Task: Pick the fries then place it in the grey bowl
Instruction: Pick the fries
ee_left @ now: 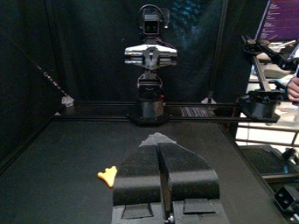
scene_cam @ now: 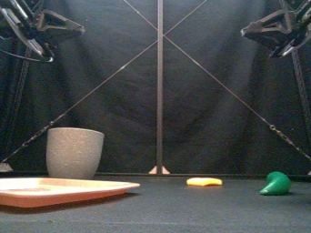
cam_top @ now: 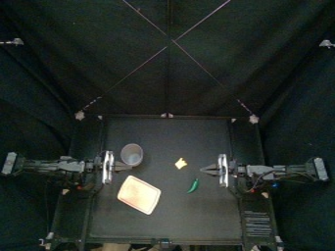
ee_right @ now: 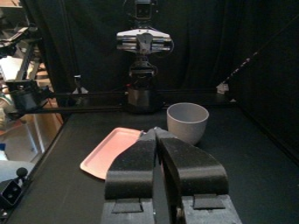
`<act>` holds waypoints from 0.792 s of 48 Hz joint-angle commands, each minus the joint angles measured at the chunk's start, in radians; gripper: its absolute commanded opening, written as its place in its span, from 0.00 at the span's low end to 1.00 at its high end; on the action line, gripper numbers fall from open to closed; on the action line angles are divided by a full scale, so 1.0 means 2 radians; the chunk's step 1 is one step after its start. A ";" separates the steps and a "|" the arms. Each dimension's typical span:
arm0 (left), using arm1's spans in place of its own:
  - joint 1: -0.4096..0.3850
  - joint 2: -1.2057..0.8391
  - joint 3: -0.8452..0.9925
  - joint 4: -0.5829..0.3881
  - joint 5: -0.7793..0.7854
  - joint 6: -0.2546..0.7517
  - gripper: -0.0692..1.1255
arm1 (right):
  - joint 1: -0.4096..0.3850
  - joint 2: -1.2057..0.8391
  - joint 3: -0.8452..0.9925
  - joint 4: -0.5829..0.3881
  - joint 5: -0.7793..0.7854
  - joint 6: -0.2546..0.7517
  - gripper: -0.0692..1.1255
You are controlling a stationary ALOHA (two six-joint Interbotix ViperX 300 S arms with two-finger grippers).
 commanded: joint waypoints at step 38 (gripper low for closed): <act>0.018 0.070 -0.026 -0.010 -0.041 -0.001 0.12 | -0.118 0.244 -0.143 -0.077 0.259 0.012 0.94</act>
